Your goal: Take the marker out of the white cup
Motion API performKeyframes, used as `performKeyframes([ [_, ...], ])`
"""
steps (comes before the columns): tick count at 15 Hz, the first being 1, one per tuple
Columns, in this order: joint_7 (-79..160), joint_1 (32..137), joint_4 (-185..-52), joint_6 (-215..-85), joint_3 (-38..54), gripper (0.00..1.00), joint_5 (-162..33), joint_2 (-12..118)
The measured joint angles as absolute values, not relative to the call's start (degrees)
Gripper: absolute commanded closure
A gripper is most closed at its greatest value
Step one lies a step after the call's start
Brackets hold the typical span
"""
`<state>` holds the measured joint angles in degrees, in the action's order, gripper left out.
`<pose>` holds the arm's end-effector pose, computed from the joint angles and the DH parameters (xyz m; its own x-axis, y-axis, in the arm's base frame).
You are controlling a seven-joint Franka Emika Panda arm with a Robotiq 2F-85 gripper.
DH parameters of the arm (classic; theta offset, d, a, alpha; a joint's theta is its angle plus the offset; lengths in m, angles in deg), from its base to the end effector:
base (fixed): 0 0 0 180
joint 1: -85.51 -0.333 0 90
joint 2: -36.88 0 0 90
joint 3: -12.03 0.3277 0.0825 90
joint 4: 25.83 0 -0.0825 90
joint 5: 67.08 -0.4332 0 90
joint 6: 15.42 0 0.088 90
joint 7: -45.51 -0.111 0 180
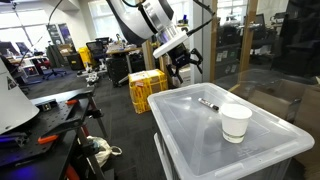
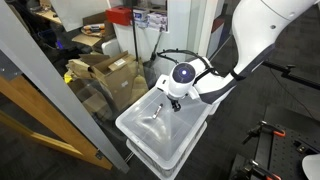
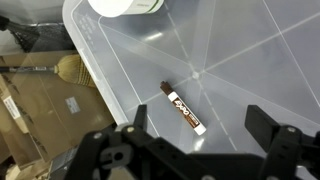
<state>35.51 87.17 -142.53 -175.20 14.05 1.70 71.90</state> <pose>0.6114 0.0458 0.1017 0.5985 0.7997 -0.0482 0.7279 -0.5176 0.4497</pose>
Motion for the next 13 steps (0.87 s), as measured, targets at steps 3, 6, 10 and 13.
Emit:
performKeyframes([
  [3,28.4,88.6,-144.3,-178.6,13.9,0.00,0.8,70.7],
  [6,19.7,89.0,-144.6,-181.1,13.3,0.00,0.8,70.1],
  [10,16.1,88.9,-144.5,-182.3,12.8,0.00,1.1,70.3],
  [13,16.1,88.9,-144.5,-182.3,12.8,0.00,1.1,70.5],
])
